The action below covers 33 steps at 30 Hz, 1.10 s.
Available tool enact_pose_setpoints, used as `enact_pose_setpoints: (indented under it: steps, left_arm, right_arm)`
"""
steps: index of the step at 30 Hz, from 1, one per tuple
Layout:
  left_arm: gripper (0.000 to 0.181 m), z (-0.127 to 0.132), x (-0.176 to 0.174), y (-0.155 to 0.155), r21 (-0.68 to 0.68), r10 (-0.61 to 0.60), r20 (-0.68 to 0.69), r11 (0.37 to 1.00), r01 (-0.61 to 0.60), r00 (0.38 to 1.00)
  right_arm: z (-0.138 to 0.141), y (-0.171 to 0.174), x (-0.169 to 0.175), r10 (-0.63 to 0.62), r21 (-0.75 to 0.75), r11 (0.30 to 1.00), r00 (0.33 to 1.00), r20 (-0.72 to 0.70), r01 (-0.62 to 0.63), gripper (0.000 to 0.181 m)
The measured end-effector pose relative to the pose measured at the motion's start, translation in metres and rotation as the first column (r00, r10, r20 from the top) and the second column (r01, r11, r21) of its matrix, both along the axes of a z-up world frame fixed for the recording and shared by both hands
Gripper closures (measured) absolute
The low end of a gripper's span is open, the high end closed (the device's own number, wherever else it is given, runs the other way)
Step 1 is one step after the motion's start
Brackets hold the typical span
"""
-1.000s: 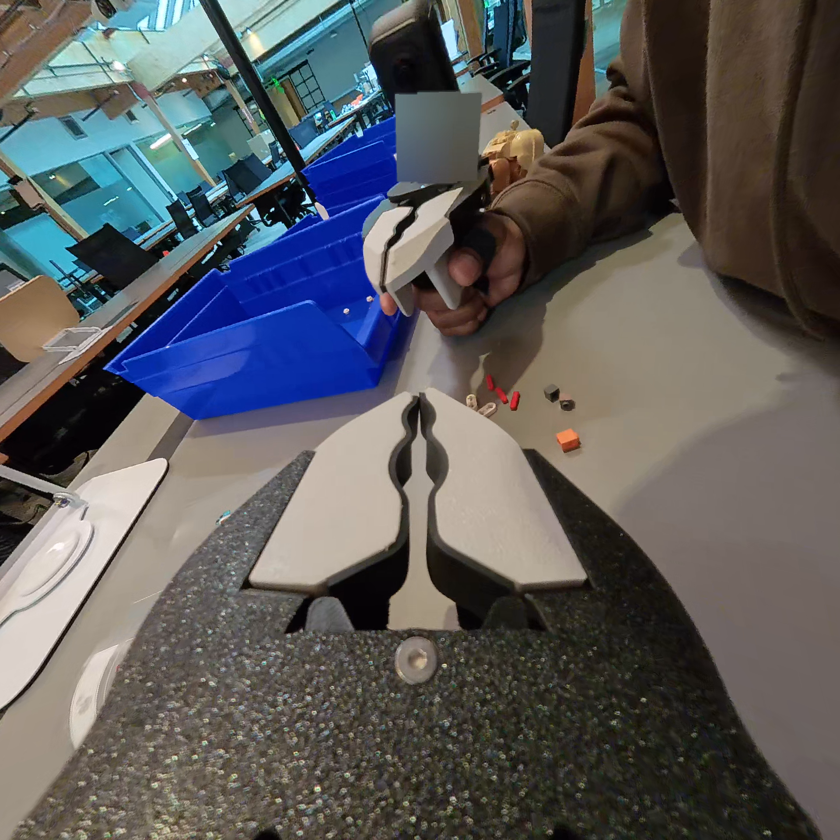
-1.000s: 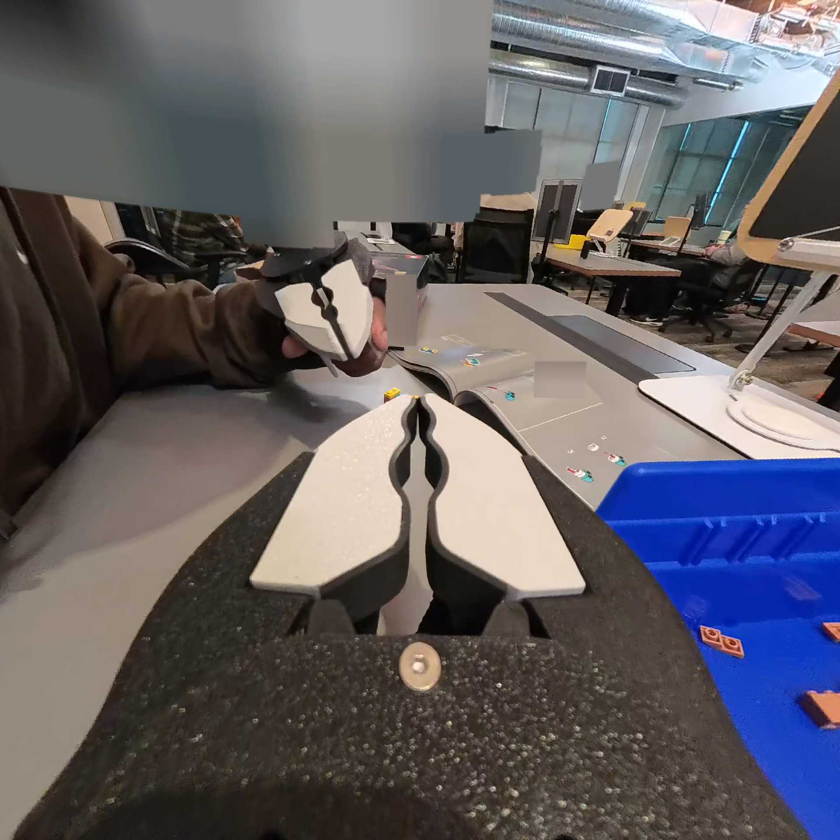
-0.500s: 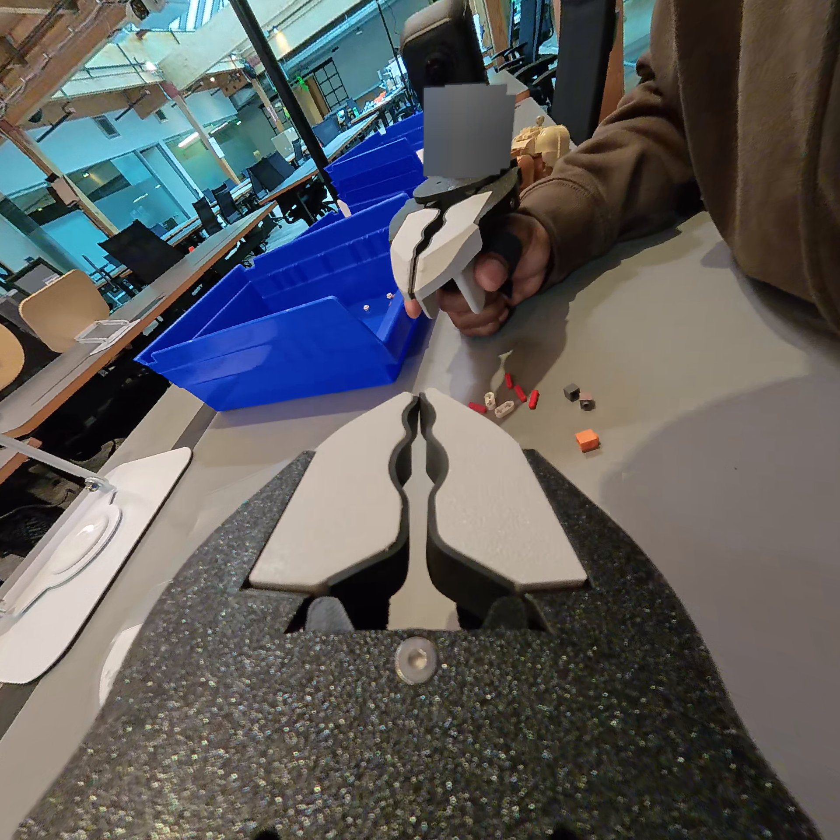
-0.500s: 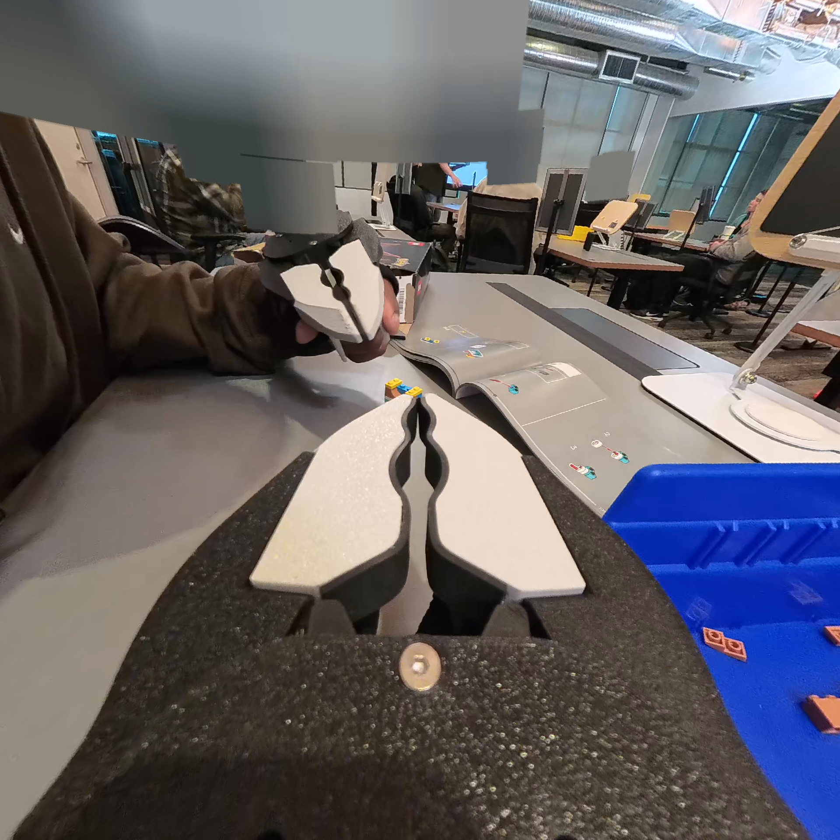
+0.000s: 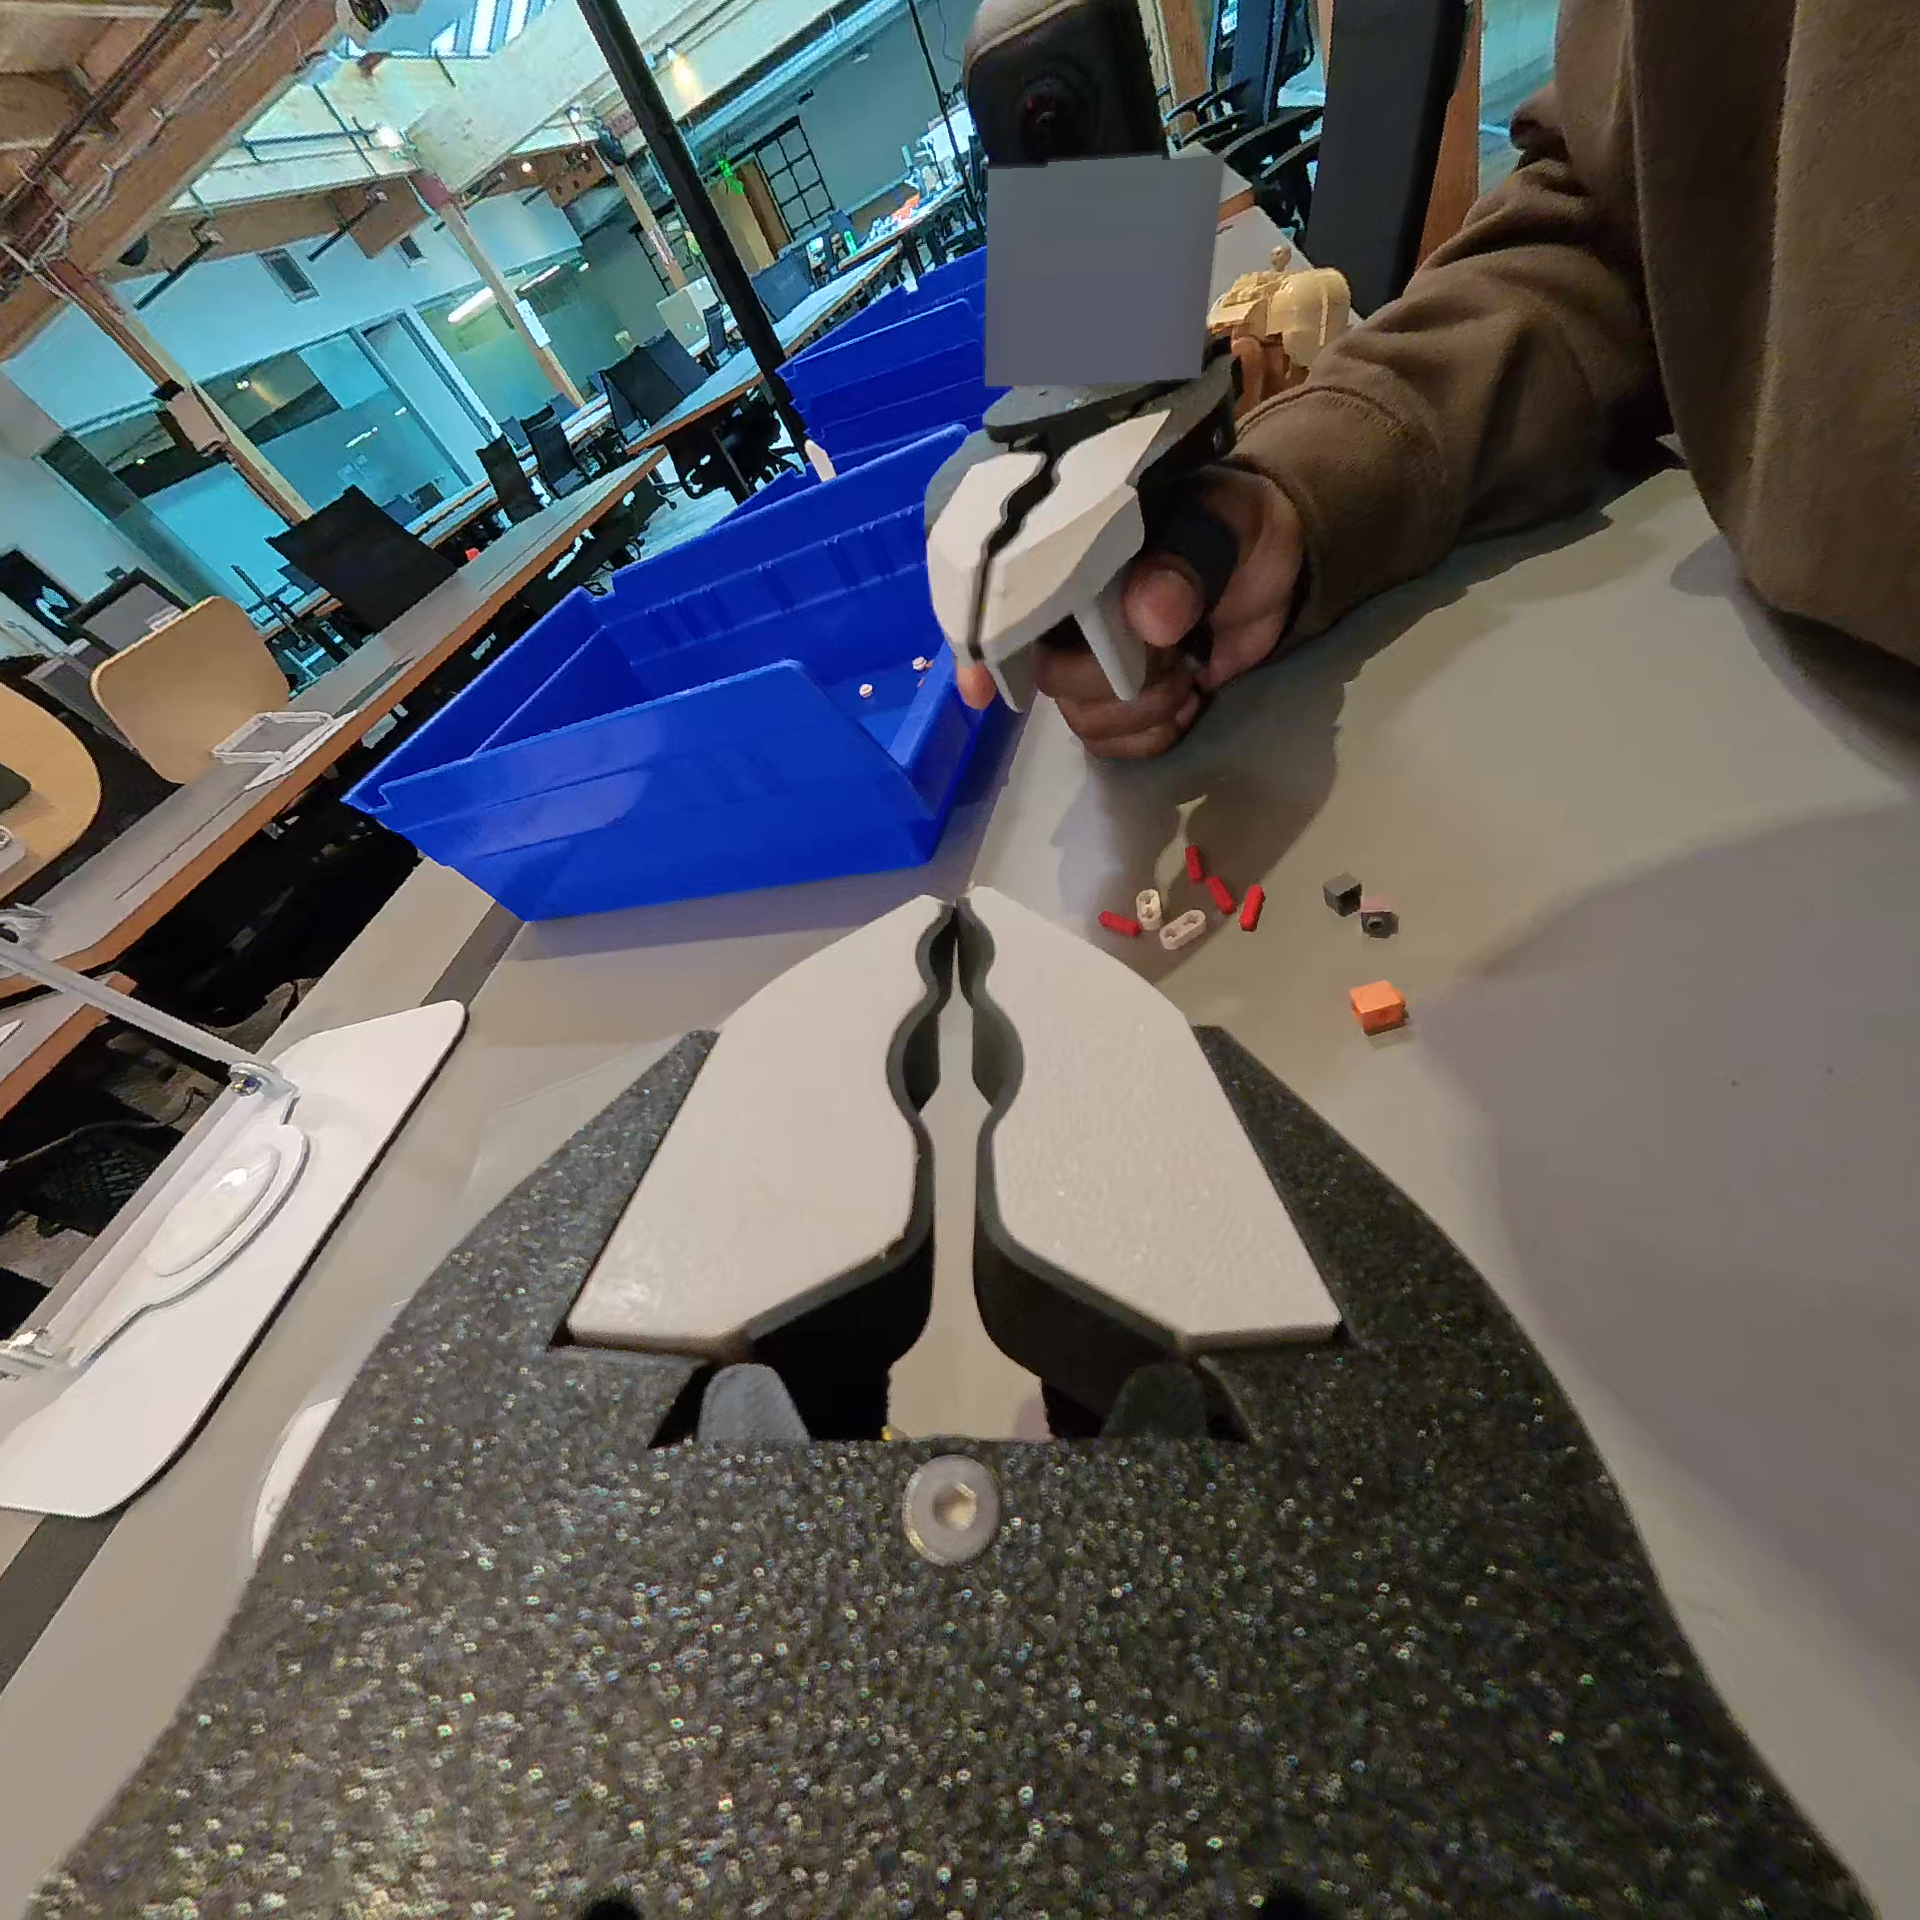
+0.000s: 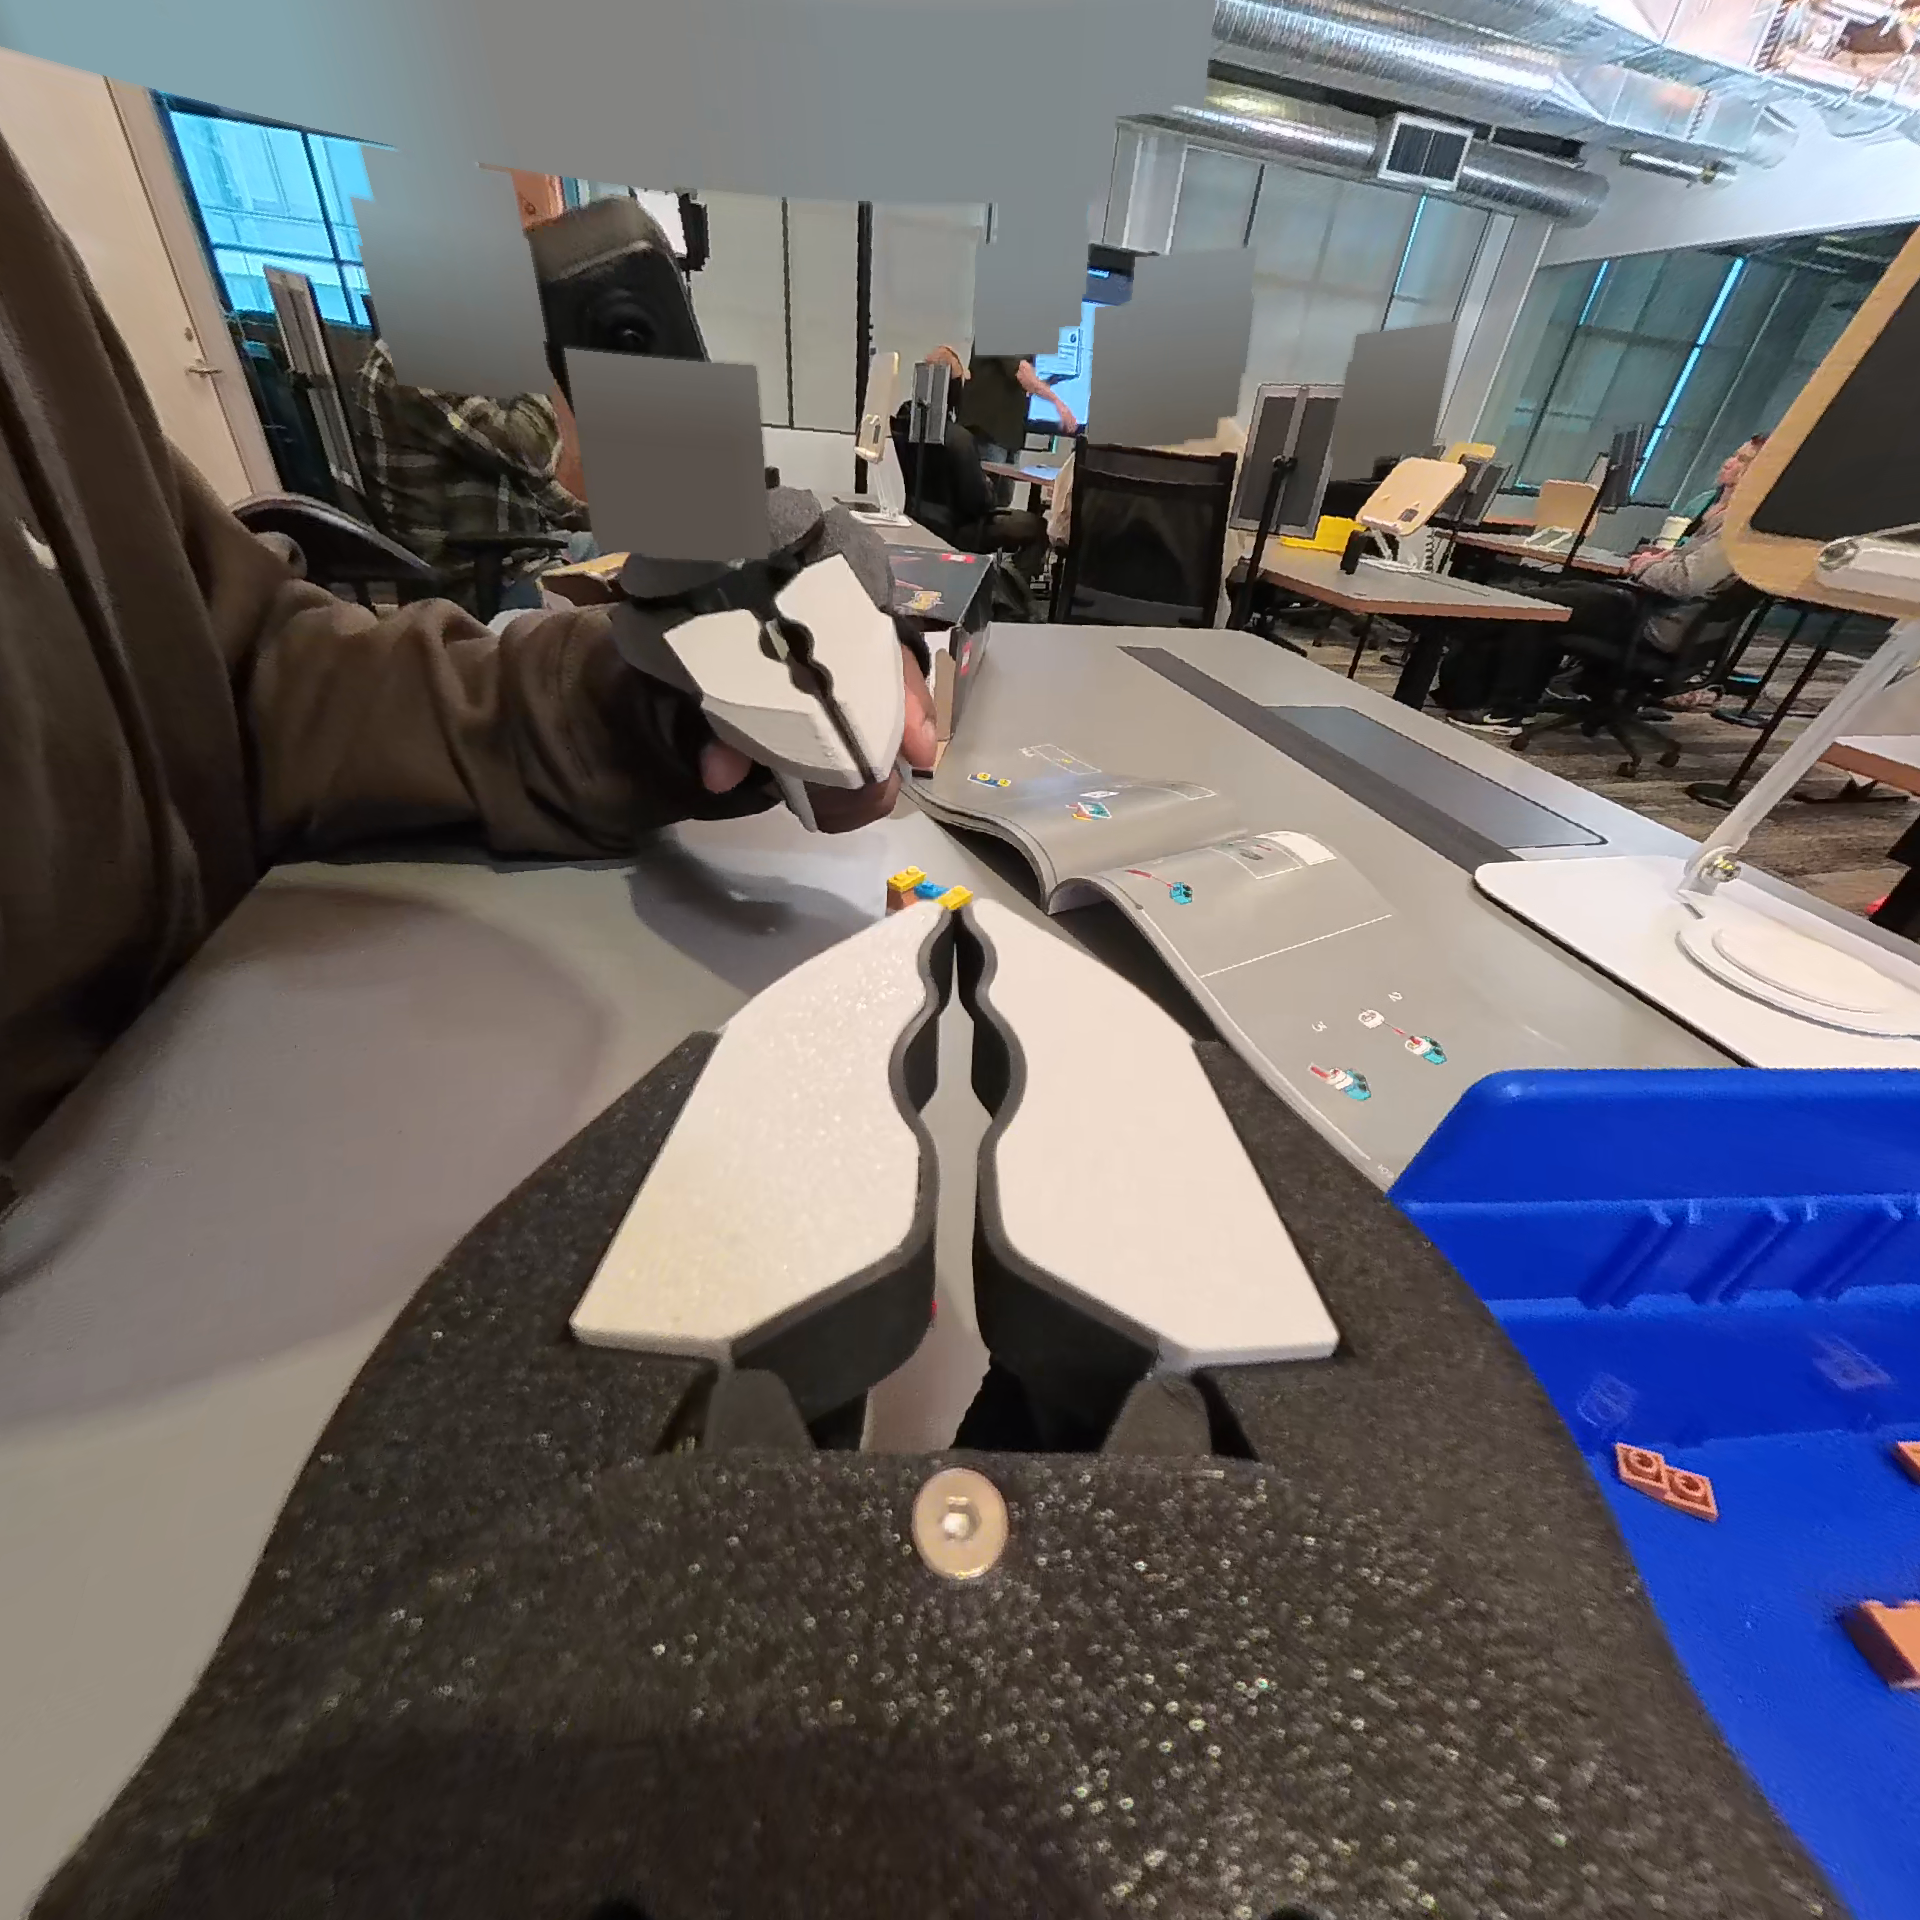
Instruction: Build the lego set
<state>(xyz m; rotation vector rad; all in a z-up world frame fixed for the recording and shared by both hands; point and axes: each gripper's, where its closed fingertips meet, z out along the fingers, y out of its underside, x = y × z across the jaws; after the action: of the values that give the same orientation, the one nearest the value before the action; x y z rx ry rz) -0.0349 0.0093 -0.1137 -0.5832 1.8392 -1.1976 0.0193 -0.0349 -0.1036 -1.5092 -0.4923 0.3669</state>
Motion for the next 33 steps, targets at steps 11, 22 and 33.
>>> enact_pose_setpoints:
  steps: [11,22,33]
  left_arm:
    - [0.181,0.023,0.003,0.007,-0.114,0.035,0.078,0.993,-0.026,0.996]
    - [0.181,0.014,0.005,0.003,-0.093,0.021,0.056,0.996,-0.015,0.998]
    - [0.181,0.012,0.005,0.000,-0.085,0.013,0.048,0.996,-0.008,0.999]
  right_arm:
    - [0.048,0.034,0.260,0.038,-0.646,0.605,0.794,0.607,0.465,0.162]
    - [-0.093,0.037,0.358,0.436,-0.763,0.221,0.638,0.635,0.608,0.151]
    - [-0.096,0.039,0.362,0.428,-0.764,0.237,0.642,0.637,0.600,0.156]
